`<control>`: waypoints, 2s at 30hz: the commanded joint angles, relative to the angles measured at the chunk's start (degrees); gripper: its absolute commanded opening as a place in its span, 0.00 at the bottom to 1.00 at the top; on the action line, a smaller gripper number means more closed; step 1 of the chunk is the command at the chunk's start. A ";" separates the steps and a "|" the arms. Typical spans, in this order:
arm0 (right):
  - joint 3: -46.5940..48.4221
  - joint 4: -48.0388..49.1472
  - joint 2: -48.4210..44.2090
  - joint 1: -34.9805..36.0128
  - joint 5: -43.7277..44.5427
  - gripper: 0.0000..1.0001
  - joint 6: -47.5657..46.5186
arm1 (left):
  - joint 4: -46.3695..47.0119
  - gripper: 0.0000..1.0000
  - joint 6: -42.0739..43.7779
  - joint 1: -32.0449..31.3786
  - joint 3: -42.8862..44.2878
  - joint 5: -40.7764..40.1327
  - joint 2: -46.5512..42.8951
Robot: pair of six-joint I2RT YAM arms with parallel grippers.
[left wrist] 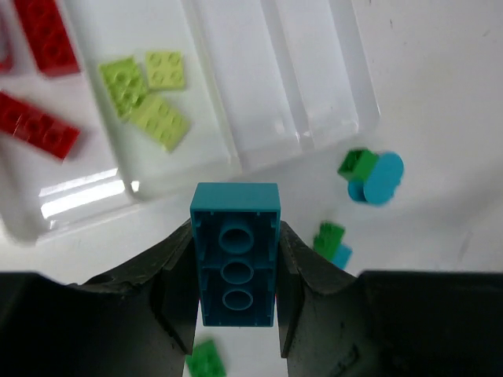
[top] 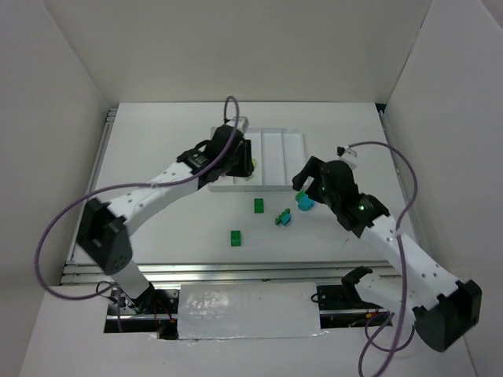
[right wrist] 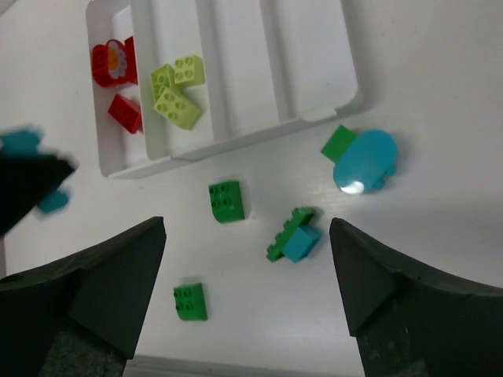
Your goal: Sort the legos into containers by color
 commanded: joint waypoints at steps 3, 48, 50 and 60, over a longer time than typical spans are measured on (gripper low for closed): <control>-5.66 -5.14 -13.90 -0.12 -2.37 0.94 -0.08 | 1.87 0.00 8.96 -0.33 21.60 -1.00 22.95; 11.10 -1.64 24.29 25.79 -2.65 0.87 1.76 | -21.40 0.99 -6.75 5.21 -7.45 -25.53 -27.92; 13.58 -1.29 31.32 28.00 -2.99 0.86 2.37 | -22.74 1.00 -6.67 5.12 -11.82 -22.20 -32.60; 25.89 -5.06 52.77 32.57 -1.77 0.69 4.48 | -27.57 0.99 -1.05 5.30 -20.64 -20.69 -49.84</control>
